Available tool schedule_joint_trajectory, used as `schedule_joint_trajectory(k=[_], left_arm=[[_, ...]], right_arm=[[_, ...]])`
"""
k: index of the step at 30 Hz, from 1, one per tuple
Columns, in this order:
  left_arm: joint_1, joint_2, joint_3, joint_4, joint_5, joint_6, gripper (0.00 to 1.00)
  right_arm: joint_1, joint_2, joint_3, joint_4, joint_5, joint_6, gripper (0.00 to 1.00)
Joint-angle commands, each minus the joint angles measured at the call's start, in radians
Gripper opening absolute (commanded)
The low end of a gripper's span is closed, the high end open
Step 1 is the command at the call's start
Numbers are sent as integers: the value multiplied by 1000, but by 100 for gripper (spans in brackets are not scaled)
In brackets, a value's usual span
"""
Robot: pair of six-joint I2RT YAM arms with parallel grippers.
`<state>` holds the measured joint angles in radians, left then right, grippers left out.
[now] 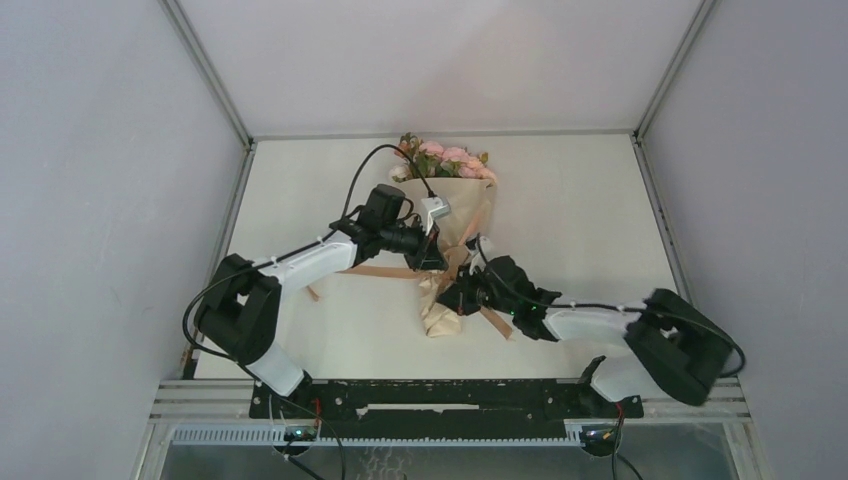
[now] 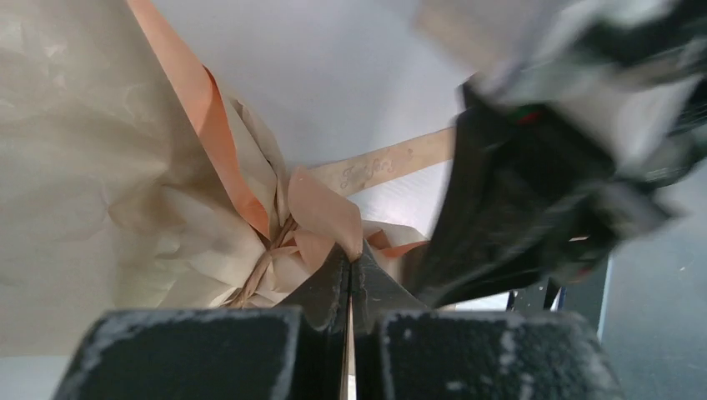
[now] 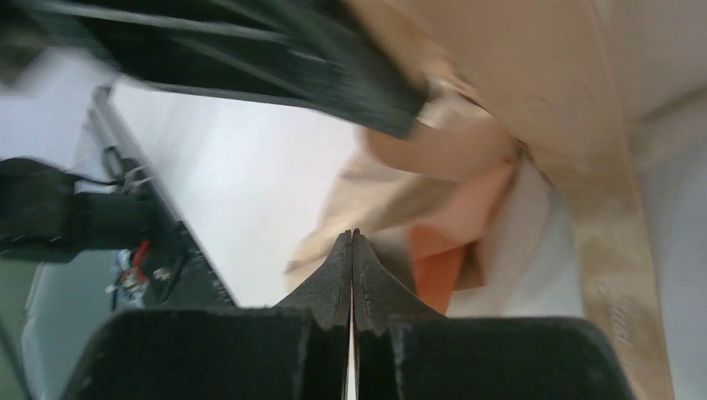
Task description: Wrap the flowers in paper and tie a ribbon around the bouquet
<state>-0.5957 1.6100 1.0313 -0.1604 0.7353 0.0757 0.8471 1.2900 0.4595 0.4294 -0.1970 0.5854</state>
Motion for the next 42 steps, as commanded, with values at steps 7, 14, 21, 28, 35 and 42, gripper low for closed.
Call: schedule_joint_trajectory(k=[7,14,21,28,35,42], left_arm=[[12,-108,104,38,67,-103,0],[26,-193,169,-26,100,-78,0],[66,-208,237,-77,115,-77,0],[73,-243,271,-103,197,-101,0],[74,-190,169,-96,70,38,0],[76,-45,156,-94,45,68,0]], right_arm=[[2,333,-2,88,153,139,0],[27,476,-103,206,117,269,0],[38,493,-106,170,124,281,0],[33,509,-104,148,105,272,0],[60,368,-24,125,-105,65,1],[68,-78,44,-75,-212,-170,29]])
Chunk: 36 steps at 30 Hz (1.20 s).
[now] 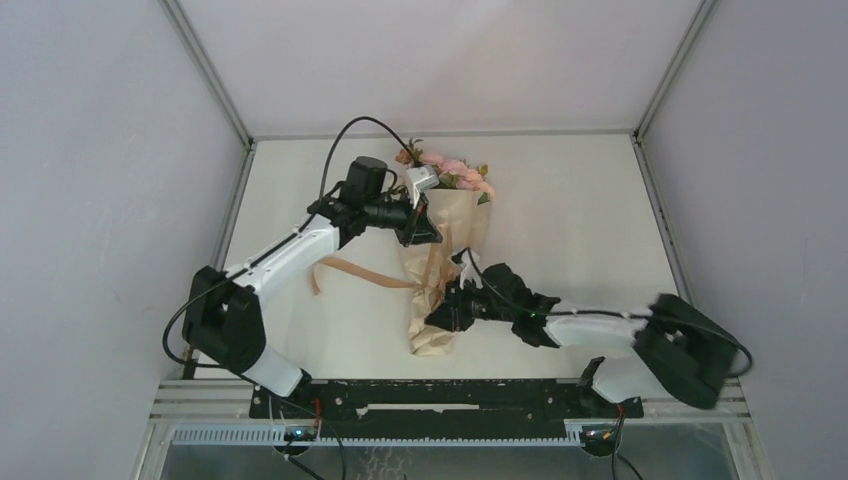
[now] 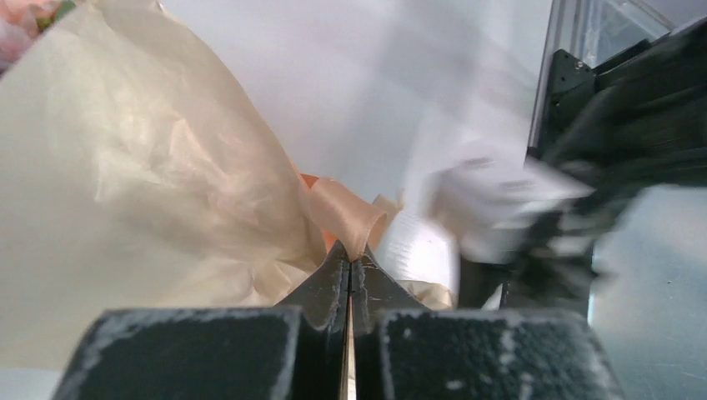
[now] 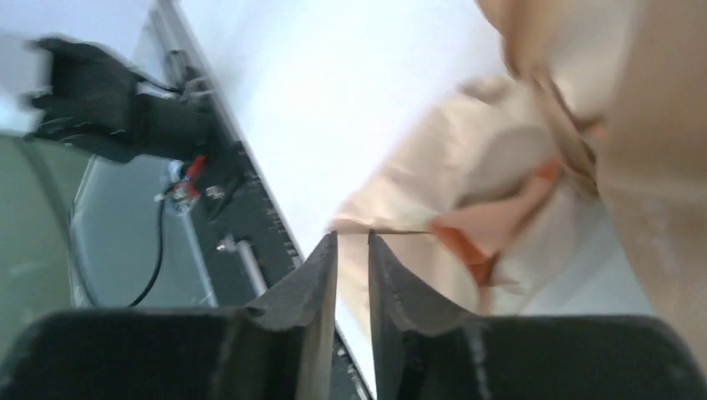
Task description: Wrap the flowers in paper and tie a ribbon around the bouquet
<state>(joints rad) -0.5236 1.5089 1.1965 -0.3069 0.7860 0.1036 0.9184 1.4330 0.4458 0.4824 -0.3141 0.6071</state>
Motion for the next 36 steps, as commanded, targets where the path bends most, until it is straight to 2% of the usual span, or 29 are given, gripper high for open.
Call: schedule_joint_trajectory(k=[1,4,7,10,13,20,29,31,32,34,36], left_arm=[[4,64,-8,52,-3,41,0],[4,64,-8,54,4,46,0],[4,46,-8,53,1,56,0],[4,23,-13,54,-4,67,0],[4,4,-26,50,-8,81,0],[4,-15,-35,26,-26,119,0],[4,-36,-35,13,-42,145,0],[4,-33,-37,12,-43,146,0],[4,-32,-36,10,-44,146,0],[4,-32,-33,-13,-52,167,0],[7,-40,-20,-97,-68,251,4]], right_arm=[[-19,-302,60,-151,-103,-218,32],[-99,-452,60,-205,-125,-277,41],[-224,-519,67,-232,-94,-311,55],[-341,-482,95,-232,-93,-338,63],[-385,-396,151,-227,-131,-377,72],[-377,-195,270,-191,-242,-442,72],[-341,17,372,-194,-280,-463,68],[-320,48,394,-195,-277,-468,63],[-312,59,405,-206,-264,-471,54],[-314,69,416,-224,-243,-464,24],[-333,61,415,-245,-231,-449,2]])
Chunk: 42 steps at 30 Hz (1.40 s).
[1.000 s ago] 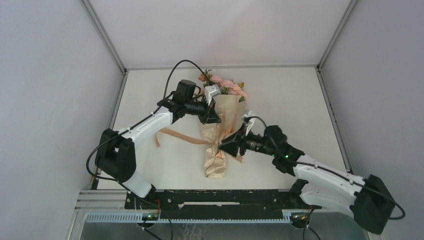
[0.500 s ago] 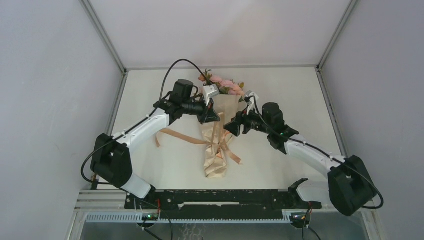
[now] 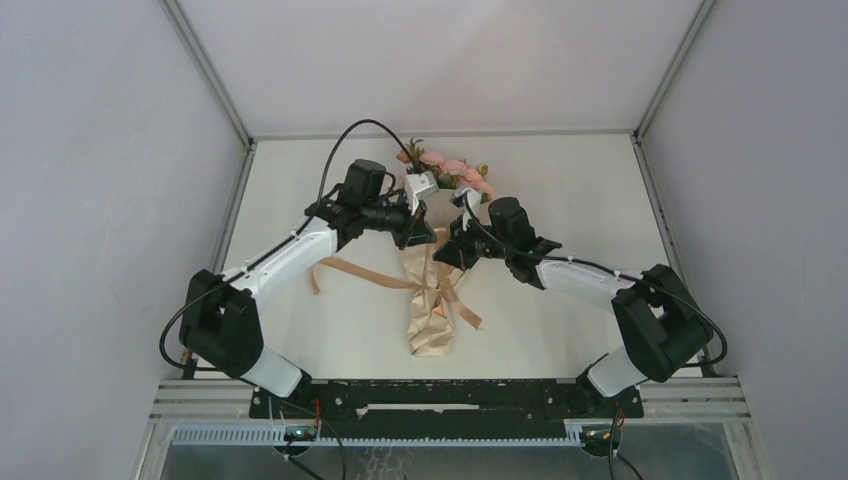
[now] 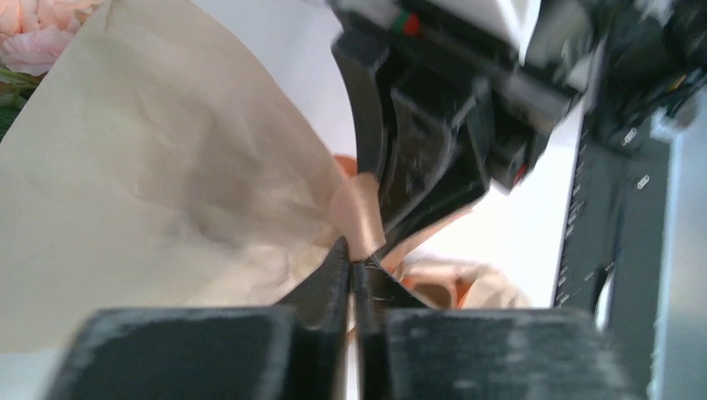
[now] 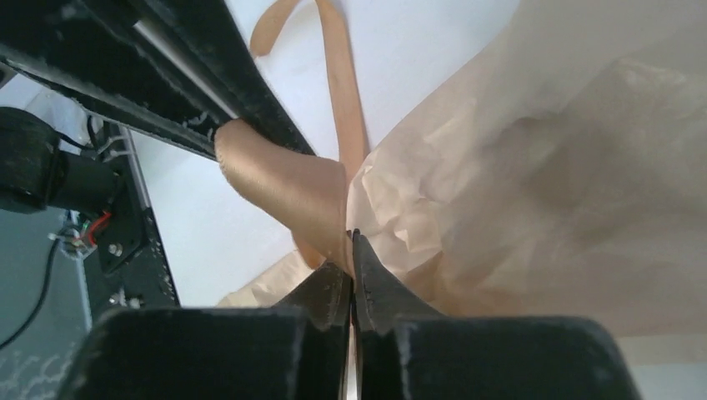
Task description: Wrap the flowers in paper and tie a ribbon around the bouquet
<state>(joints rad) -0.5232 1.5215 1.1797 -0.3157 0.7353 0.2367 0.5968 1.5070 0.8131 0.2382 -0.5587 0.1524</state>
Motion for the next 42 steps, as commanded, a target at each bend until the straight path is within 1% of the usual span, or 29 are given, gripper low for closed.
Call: schedule_joint_trajectory(k=[1,2,3,4,5,7,8,9,11,13,16,20,22,23,24,25,26,27,28,29,30,32,35,38,40,42], left_arm=[[12,-57,7,-162,-29,205,17],[18,-63,18,-288,-57,312,37],[29,-72,21,-345,-95,420,56],[47,-84,9,-435,-145,521,66],[77,-102,-15,-473,-203,604,73],[161,-135,-80,-490,-296,747,85],[210,-145,-110,-468,-354,796,89],[258,-145,-134,-434,-415,815,93],[365,-112,-151,-385,-527,836,97],[433,-35,-133,-366,-594,819,100],[484,54,-107,-369,-613,800,100],[490,134,-95,-357,-618,774,99],[490,172,-75,-387,-623,770,94],[490,193,-62,-411,-631,772,89],[490,214,-51,-434,-643,777,83],[491,232,-43,-449,-661,784,73],[490,248,-38,-458,-676,785,59],[490,258,-40,-464,-687,784,43],[490,264,-42,-466,-696,783,20],[492,264,-46,-461,-705,780,3],[499,256,-57,-446,-712,765,0],[519,227,-75,-409,-710,741,0],[568,182,-123,-343,-726,706,0],[581,109,-228,-271,-770,740,0],[594,65,-296,-214,-802,764,0],[617,41,-336,-169,-816,773,0]], right_arm=[[-19,-21,46,-16,17,12,0],[-24,-30,45,-34,19,13,0],[-25,-39,44,-49,23,10,0],[-20,-48,44,-65,25,5,0],[-15,-54,43,-75,28,0,0],[0,-63,44,-89,42,-6,0],[4,-67,44,-93,50,-7,0],[7,-69,44,-96,53,-6,0],[11,-75,44,-97,55,-3,0],[16,-82,43,-97,59,-2,0],[22,-96,44,-101,71,-8,0],[21,-126,50,-131,89,-16,0],[20,-152,52,-159,104,-22,0],[18,-166,52,-171,114,-25,0],[16,-182,52,-184,122,-27,0],[10,-198,52,-200,132,-23,0],[1,-215,51,-215,139,-16,0],[-15,-233,52,-231,143,-2,0],[-38,-251,51,-267,147,20,0],[-64,-269,51,-297,149,43,0],[-105,-288,42,-323,150,66,0],[-167,-343,7,-357,152,112,0],[-258,-407,-98,-386,142,167,0],[-374,-465,-221,-410,101,238,0],[-460,-515,-296,-428,105,281,0],[-541,-566,-366,-416,83,311,0]])
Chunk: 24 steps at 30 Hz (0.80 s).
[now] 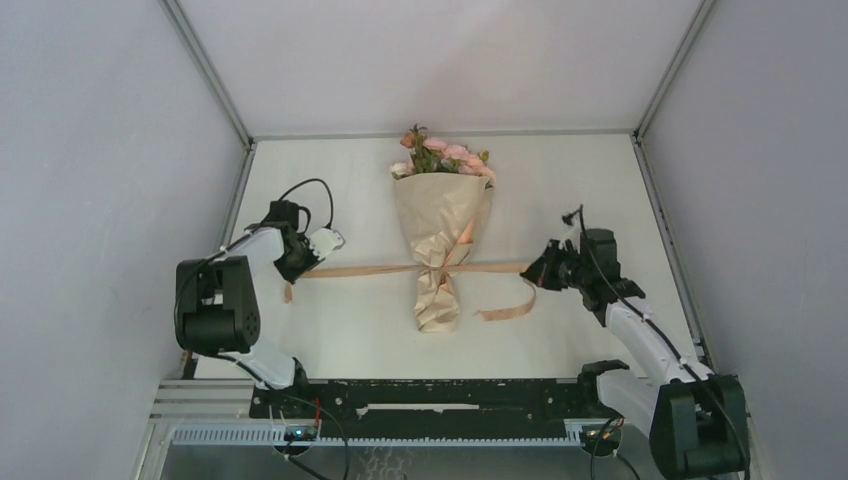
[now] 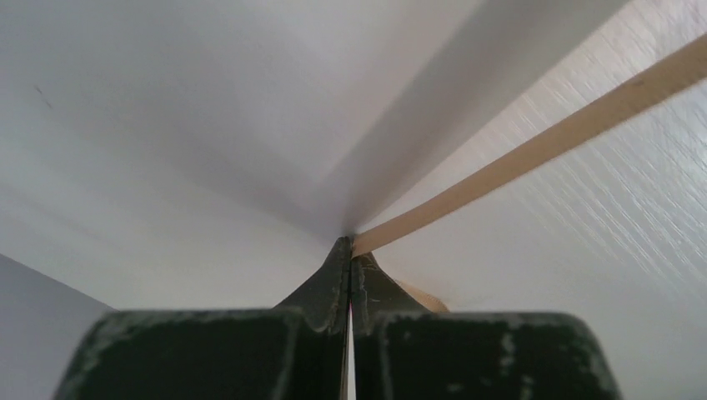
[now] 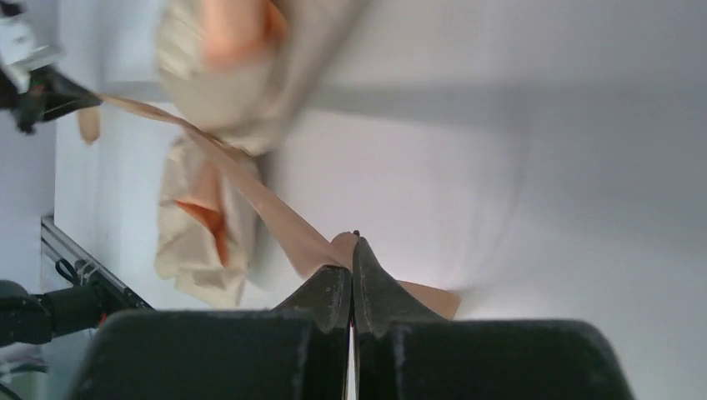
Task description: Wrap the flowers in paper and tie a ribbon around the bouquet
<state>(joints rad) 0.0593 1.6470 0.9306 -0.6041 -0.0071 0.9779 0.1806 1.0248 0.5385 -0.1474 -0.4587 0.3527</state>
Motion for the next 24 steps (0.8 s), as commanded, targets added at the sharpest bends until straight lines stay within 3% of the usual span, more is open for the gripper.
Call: schedule_joint_trajectory(k=[1,6,11,13,18,19,20,24], left_arm=[[51,-91,-91,120,-61,30,0],[92,-107,-95,115,-39,30,0],[92,-130,-103,114,-40,23,0],[90,-156,-84,75,-5,-1,0],[49,-302,61,-245,288,-95,0],[35,-341,100,-314,351,-110,0],[20,-385,136,-371,407,-123,0],[-48,-569,243,-517,584,-173,0]], right_arm=[[-159,-101,-121,-16,-39,121,0],[-274,-101,-169,-8,-105,109,0],[-279,-115,-160,-7,-114,117,0],[-231,-122,-143,-15,-96,117,0],[76,-104,-33,-151,37,111,0],[132,-106,-16,-180,64,114,4],[161,-112,-6,-206,86,121,14],[237,-187,29,-300,141,123,68]])
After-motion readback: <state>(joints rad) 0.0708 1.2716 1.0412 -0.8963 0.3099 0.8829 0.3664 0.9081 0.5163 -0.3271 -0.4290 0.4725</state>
